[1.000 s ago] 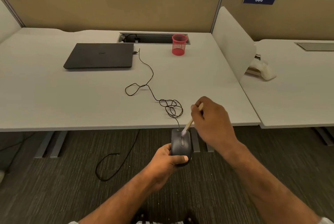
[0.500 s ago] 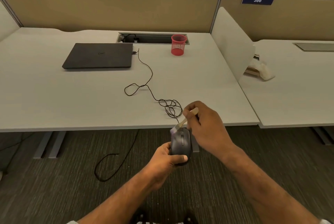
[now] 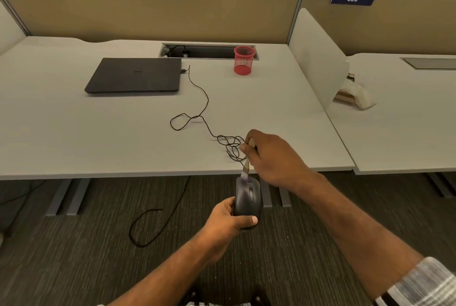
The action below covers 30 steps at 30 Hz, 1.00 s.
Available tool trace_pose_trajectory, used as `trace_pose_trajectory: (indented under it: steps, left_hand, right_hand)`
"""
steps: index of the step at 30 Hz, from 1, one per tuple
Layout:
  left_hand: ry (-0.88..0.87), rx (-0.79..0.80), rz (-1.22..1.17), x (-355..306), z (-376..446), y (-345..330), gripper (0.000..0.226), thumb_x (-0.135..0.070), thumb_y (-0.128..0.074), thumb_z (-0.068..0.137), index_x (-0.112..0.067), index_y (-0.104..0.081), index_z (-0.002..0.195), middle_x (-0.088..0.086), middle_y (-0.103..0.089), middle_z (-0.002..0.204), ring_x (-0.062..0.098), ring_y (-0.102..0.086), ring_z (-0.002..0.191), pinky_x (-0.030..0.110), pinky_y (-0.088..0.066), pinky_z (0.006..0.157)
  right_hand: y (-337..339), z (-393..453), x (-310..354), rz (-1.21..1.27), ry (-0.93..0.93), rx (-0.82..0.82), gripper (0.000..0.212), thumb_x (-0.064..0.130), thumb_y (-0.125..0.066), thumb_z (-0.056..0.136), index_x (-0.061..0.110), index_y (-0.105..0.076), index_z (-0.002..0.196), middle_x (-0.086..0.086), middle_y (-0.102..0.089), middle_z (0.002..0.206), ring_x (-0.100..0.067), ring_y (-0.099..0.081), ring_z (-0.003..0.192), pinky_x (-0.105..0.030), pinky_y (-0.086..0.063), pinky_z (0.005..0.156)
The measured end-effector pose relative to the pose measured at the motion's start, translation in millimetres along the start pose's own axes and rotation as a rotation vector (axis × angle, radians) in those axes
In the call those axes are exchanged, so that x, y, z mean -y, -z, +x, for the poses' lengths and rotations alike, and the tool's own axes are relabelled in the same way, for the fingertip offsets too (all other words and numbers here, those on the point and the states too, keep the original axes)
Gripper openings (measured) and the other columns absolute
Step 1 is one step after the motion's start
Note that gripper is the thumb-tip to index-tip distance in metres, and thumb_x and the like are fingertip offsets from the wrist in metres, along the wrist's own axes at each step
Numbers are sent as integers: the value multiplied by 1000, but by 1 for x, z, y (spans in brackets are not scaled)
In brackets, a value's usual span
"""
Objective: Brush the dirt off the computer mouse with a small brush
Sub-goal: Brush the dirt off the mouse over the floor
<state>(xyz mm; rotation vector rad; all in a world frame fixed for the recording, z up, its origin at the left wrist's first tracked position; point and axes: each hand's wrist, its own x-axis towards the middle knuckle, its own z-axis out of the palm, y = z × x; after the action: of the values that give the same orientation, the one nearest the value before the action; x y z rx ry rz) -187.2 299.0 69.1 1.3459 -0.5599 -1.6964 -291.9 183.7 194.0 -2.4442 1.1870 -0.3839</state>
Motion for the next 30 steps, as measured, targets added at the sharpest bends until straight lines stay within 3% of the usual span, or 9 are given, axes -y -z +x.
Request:
trace_pose_trajectory:
  steps: [3, 6, 8, 11, 17, 19, 21, 25, 30]
  left_hand:
    - [-4, 8, -8, 0, 0, 2, 56, 4, -76, 83, -11, -60, 135, 10, -71, 130, 23, -72, 115, 32, -60, 91]
    - [-3, 12, -34, 1, 2, 4, 56, 5, -76, 83, -10, -60, 135, 12, -70, 132, 25, -72, 115, 33, -61, 91]
    - [4, 14, -61, 1, 4, 5, 58, 6, -76, 83, -10, -59, 136, 14, -68, 134, 27, -71, 117, 34, -61, 92]
    - [8, 23, -88, 2, 5, 7, 61, 6, -77, 81, -10, -58, 136, 15, -67, 135, 29, -71, 118, 35, -61, 94]
    - [12, 58, -102, 4, 5, 9, 58, 7, -75, 82, -9, -59, 135, 15, -69, 134, 28, -72, 117, 36, -60, 95]
    - [14, 69, -104, 4, 5, 10, 58, 7, -75, 82, -8, -59, 135, 16, -69, 135, 30, -70, 119, 38, -59, 98]
    - [23, 76, -118, 4, 5, 11, 58, 7, -74, 81, -7, -59, 136, 18, -67, 136, 32, -69, 121, 39, -58, 100]
    - [43, 107, -141, 6, 3, 10, 59, 8, -74, 82, -5, -58, 137, 20, -66, 137, 32, -71, 119, 38, -58, 98]
    - [41, 131, -141, 6, 0, 11, 59, 8, -75, 80, -5, -59, 135, 22, -65, 137, 35, -68, 122, 43, -57, 104]
  right_hand:
    - [4, 8, 1, 3, 11, -69, 23, 38, -42, 102, 19, -51, 91, 11, -56, 60, -4, -52, 57, -27, -37, 52]
    - [10, 15, 1, 108, -34, 59, 27, 38, -45, 101, 15, -56, 93, 1, -66, 76, -18, -64, 73, -41, -54, 68]
    - [11, 16, 0, 122, -44, 170, 26, 37, -48, 100, 14, -57, 92, -5, -68, 81, -24, -66, 79, -47, -56, 74]
    - [10, 17, -8, 87, -72, 168, 25, 36, -49, 100, 13, -57, 94, -6, -68, 83, -25, -65, 80, -48, -55, 76]
    - [11, 21, -26, 245, -138, -8, 23, 31, -51, 100, 17, -55, 83, -5, -69, 71, -2, -58, 48, -23, -46, 53]
    - [12, 22, -30, 352, -188, -47, 24, 31, -51, 100, 18, -54, 80, -5, -69, 66, -2, -56, 42, -19, -46, 47]
    - [11, 21, -32, 392, -217, -1, 24, 30, -51, 100, 18, -55, 79, -6, -69, 64, -7, -58, 43, -23, -48, 48]
    - [0, 16, -36, 305, -198, 70, 23, 31, -53, 100, 16, -56, 82, -5, -69, 69, 2, -59, 44, -15, -46, 44]
    - [0, 16, -40, 374, -190, -10, 21, 31, -53, 99, 16, -58, 85, -3, -73, 68, -24, -67, 55, -33, -53, 57]
